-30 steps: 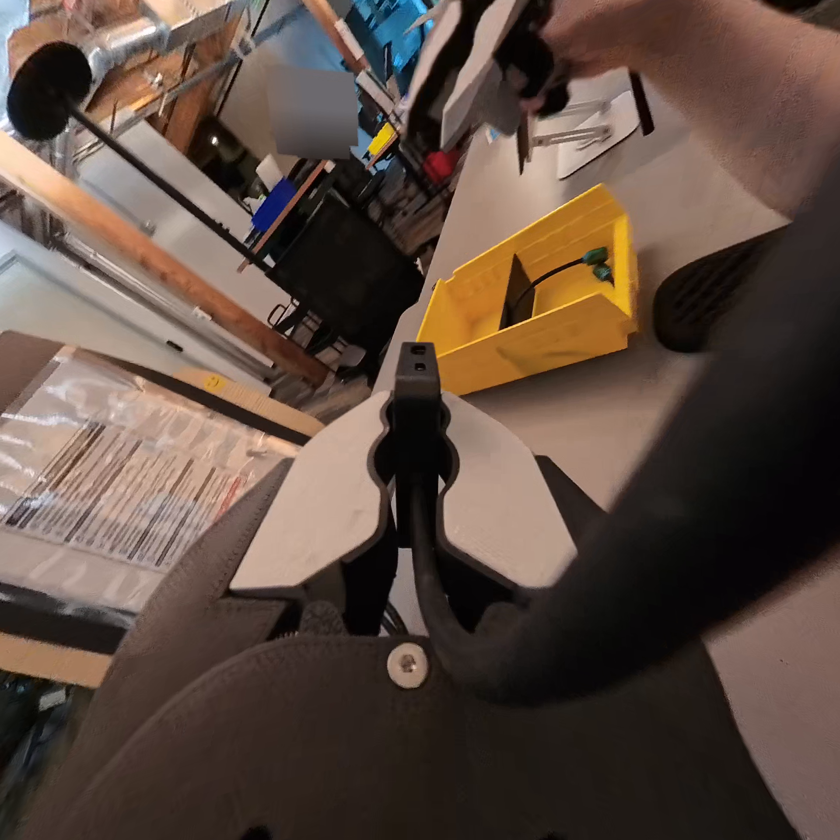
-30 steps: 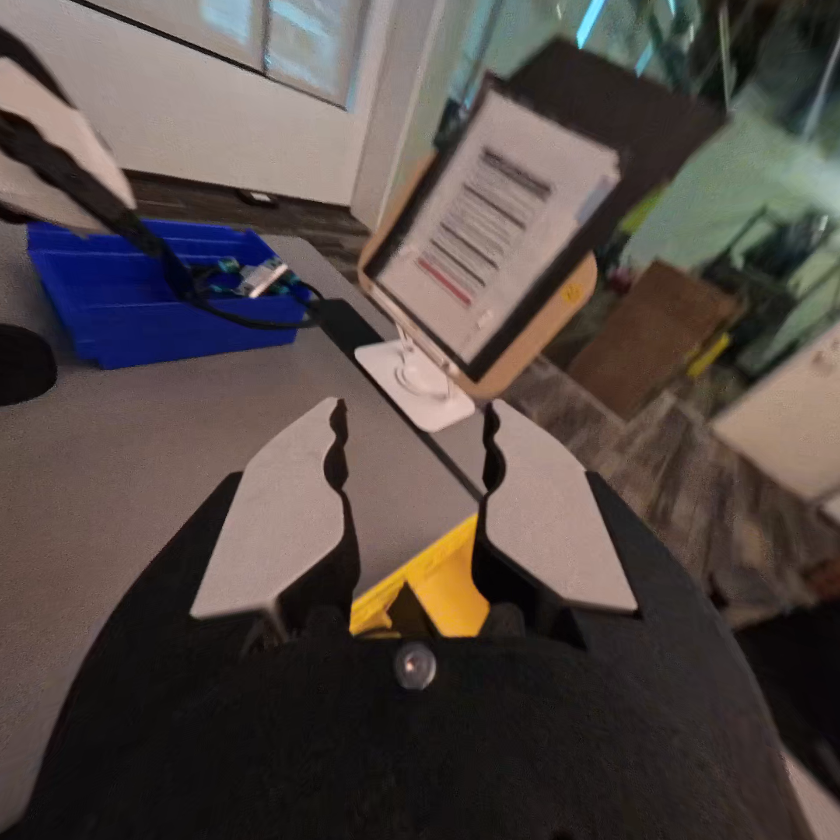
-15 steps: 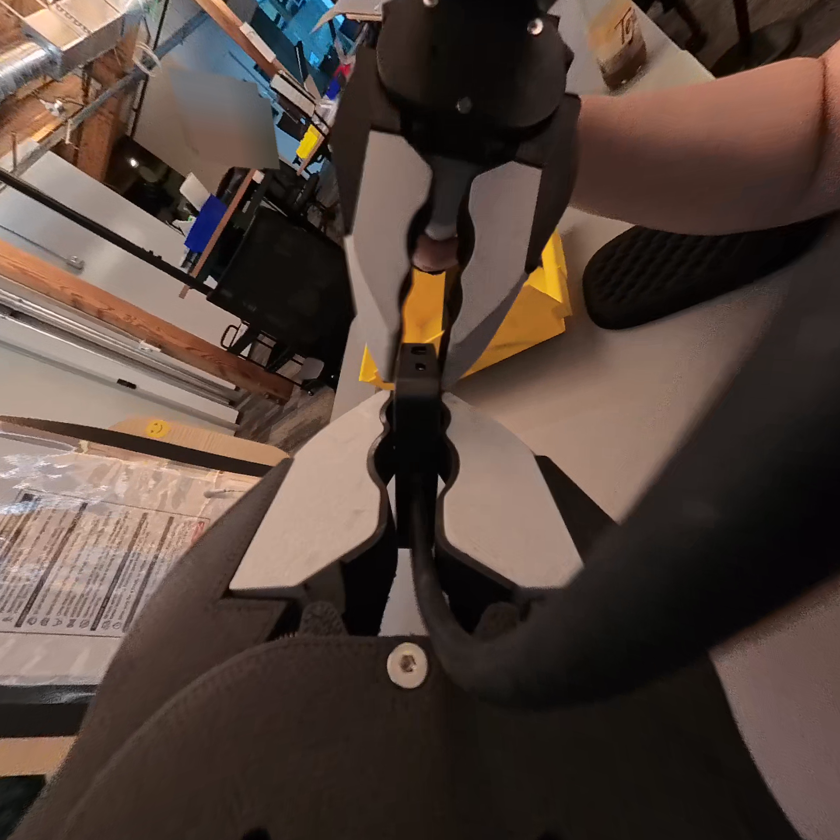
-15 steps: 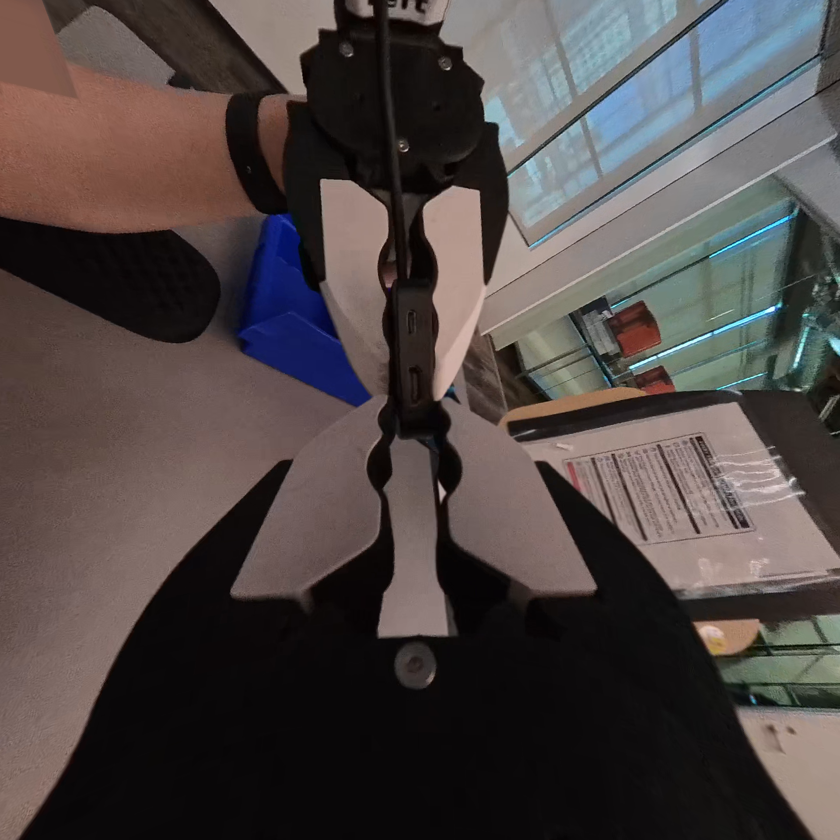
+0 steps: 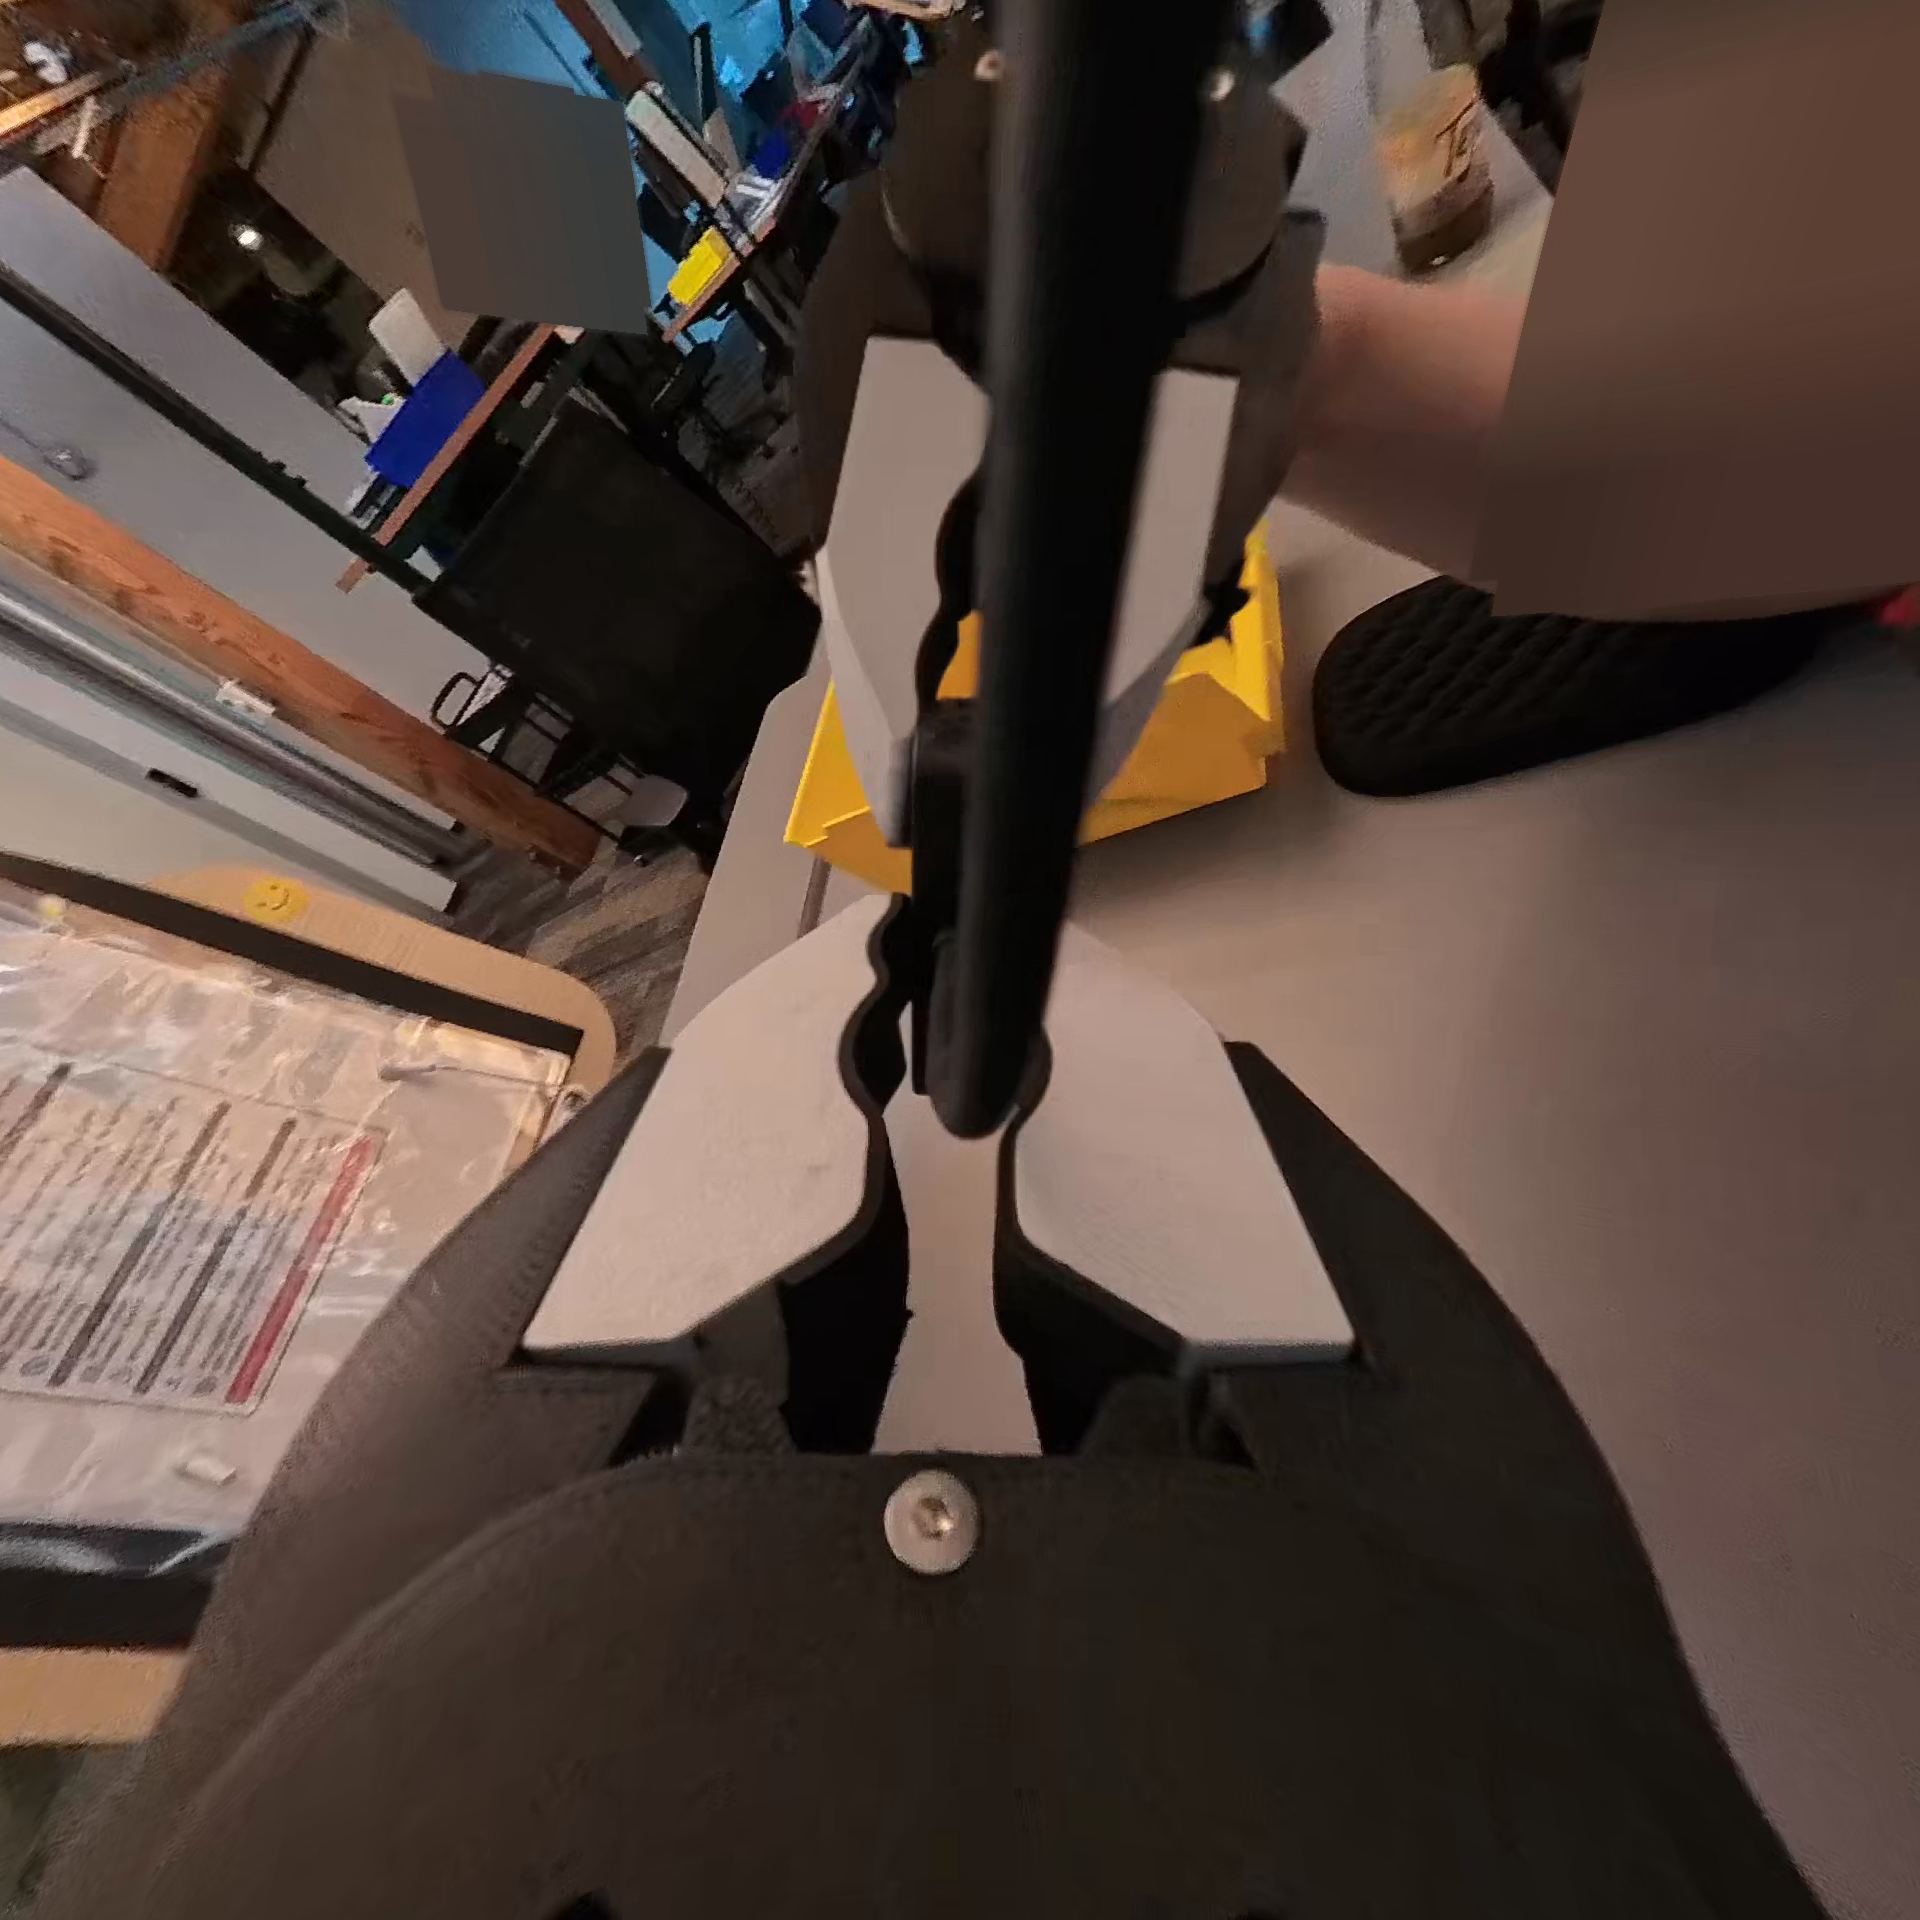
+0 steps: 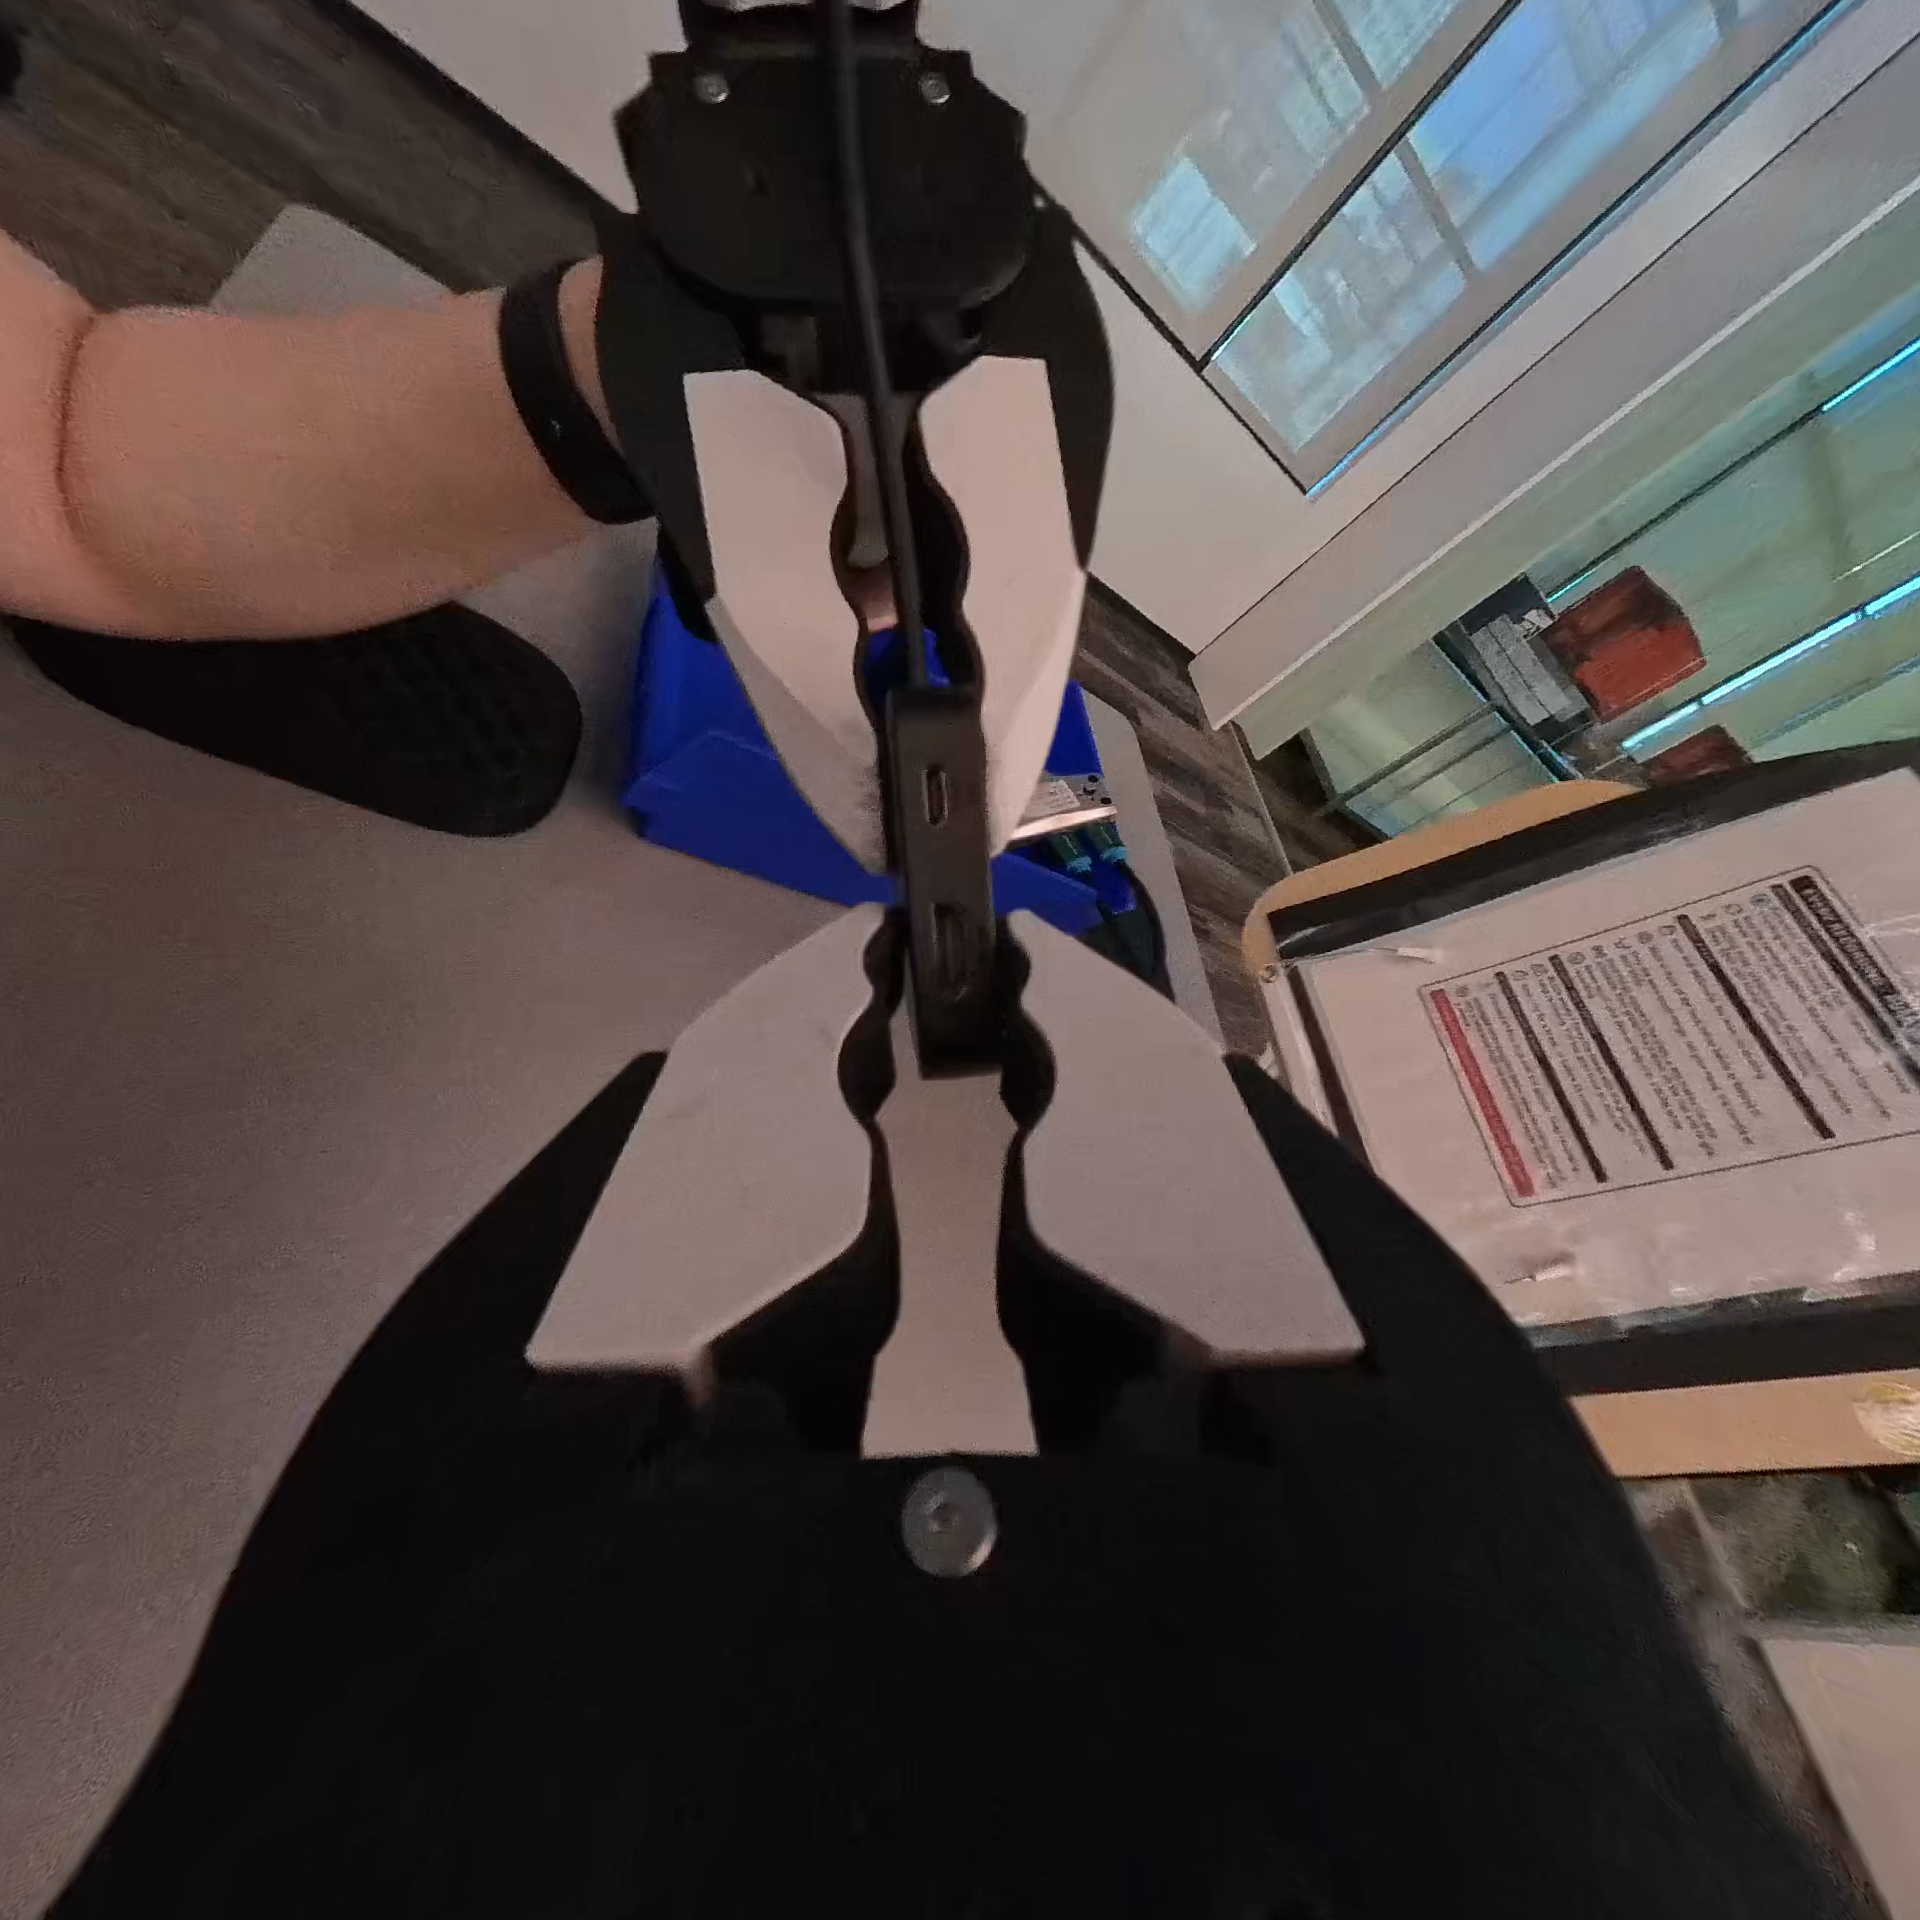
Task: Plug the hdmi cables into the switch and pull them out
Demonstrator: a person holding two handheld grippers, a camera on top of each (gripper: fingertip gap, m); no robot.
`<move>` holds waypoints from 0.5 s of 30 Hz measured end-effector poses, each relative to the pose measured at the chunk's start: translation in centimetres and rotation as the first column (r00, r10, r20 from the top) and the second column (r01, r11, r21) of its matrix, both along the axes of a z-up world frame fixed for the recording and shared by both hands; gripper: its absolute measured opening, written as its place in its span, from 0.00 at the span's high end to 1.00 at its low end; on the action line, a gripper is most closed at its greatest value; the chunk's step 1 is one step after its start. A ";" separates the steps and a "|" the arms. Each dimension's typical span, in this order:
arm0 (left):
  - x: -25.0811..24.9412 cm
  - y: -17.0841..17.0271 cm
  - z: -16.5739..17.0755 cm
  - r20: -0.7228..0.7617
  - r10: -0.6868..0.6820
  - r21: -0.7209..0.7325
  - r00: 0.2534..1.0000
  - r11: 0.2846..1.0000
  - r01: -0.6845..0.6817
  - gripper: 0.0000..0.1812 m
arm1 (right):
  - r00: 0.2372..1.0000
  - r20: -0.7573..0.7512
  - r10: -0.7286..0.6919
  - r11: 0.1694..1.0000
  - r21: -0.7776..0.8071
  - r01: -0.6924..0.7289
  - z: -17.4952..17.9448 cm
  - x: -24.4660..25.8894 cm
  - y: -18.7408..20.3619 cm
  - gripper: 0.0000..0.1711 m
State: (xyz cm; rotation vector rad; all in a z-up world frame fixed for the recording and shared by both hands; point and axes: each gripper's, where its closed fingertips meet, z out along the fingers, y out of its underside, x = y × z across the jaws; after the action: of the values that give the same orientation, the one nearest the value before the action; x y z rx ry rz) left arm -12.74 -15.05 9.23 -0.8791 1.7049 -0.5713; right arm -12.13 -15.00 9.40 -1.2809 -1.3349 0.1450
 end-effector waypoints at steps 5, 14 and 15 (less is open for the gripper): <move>-0.1 3.0 -0.1 0.016 0.180 0.029 0.983 0.983 -0.181 0.80 | 0.980 0.114 -0.166 0.985 0.073 0.158 0.4 4.8 1.3 0.91; -3.1 6.6 -0.1 0.002 0.309 0.051 0.951 0.950 -0.309 0.88 | 0.561 0.214 -0.800 0.535 -0.170 0.827 -9.1 35.5 5.1 0.91; -3.1 6.7 -0.2 -0.002 0.312 0.055 0.950 0.949 -0.311 0.89 | 0.537 0.240 -0.809 0.500 -0.203 0.842 -10.8 36.7 5.5 0.91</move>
State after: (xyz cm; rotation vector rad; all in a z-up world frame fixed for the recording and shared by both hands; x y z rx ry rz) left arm -15.86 -8.37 9.02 -1.0880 1.5418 -0.3060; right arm 24.59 -9.47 -1.44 -2.1051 -0.6430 -0.4431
